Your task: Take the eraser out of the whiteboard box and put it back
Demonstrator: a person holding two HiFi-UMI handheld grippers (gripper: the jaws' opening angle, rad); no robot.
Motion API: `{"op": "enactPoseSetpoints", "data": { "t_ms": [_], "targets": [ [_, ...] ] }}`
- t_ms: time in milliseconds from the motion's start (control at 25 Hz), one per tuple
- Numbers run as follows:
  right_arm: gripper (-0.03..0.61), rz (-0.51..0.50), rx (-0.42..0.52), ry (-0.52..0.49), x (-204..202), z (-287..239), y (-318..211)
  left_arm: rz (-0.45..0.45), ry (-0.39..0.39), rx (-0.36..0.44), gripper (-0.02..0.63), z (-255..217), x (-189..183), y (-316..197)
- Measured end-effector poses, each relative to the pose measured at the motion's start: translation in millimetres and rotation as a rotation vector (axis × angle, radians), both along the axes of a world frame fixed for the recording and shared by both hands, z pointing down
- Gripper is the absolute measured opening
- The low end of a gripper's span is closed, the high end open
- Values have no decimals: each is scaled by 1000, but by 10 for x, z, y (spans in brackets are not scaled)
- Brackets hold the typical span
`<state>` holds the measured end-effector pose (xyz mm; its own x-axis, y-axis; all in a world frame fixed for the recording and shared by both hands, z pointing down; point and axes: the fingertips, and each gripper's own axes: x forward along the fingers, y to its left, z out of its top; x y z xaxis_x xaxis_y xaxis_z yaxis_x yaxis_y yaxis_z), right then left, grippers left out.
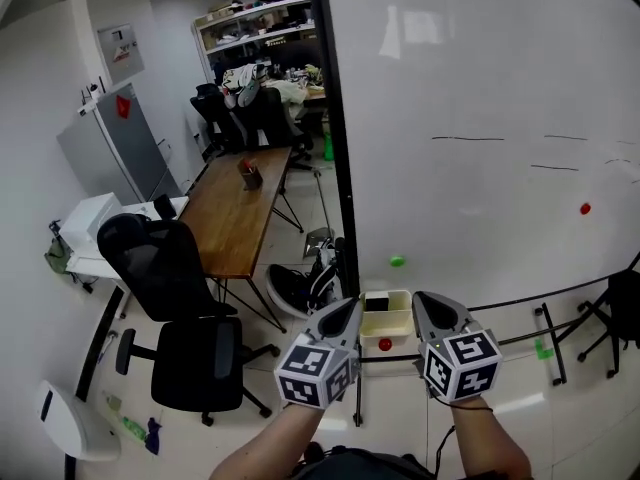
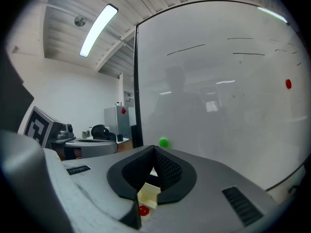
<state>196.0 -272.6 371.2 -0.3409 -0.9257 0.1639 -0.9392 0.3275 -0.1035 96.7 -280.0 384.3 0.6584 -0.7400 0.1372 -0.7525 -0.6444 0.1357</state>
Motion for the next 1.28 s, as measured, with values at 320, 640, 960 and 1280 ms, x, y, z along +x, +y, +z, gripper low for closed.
{"op": "enactPoseSetpoints", "data": {
  "t_ms": [320, 640, 960, 1280],
  "targets": [
    [26, -95, -4, -26, 809, 261, -28, -98, -31, -56, 28, 312, 646, 114],
    [26, -130, -28, -53, 655, 417, 151, -159, -13, -95, 28, 463, 430, 517],
    [26, -32, -51, 2, -344, 305, 1026, -71, 67, -94, 26, 351, -660, 1269],
    [26, 89, -20, 30, -1193, 219, 1818, 61, 131, -102, 27, 346, -1499, 1816]
  ]
}}
